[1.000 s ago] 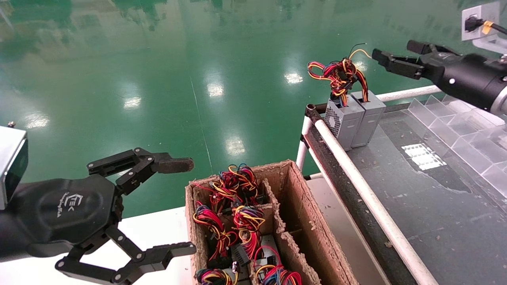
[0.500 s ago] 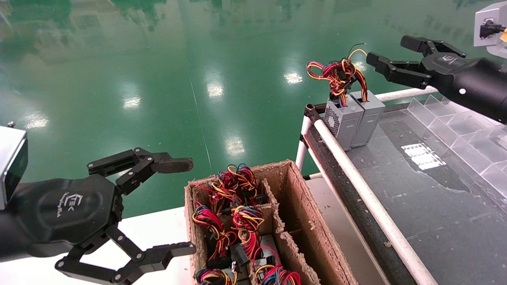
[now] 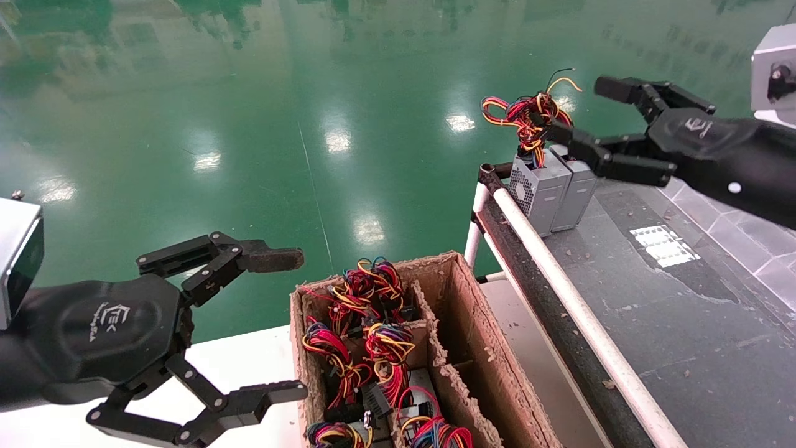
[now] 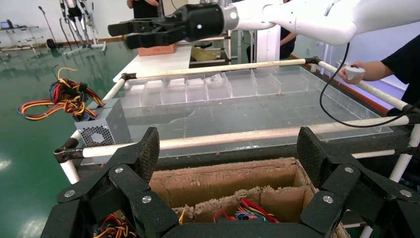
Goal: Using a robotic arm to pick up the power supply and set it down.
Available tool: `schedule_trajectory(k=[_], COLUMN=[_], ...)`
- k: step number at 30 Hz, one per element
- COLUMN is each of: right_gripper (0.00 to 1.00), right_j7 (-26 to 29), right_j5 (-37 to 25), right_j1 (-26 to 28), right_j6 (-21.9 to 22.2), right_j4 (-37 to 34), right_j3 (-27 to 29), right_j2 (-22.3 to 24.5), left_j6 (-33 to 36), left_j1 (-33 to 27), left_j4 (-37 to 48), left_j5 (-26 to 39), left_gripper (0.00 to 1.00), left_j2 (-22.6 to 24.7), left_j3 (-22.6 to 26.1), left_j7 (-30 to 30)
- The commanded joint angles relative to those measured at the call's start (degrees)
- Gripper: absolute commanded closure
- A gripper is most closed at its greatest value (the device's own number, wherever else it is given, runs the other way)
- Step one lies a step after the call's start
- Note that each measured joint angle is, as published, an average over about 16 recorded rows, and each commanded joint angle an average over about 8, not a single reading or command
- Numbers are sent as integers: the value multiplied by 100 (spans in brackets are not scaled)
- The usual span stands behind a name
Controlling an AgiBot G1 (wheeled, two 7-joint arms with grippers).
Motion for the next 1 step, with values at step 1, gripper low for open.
schedule_trajectory(k=[1], right_gripper=[0], right_j7=[137], right_j5=[143], right_j1=[-241], right_j6=[-148], right_j4=[452], right_j3=[6], right_j2=[130], left_j6=[0], left_j1=[0], left_j4=[0], left_j5=[0], left_gripper=[0], left_j2=[0], left_j3=[0], left_j7=[0])
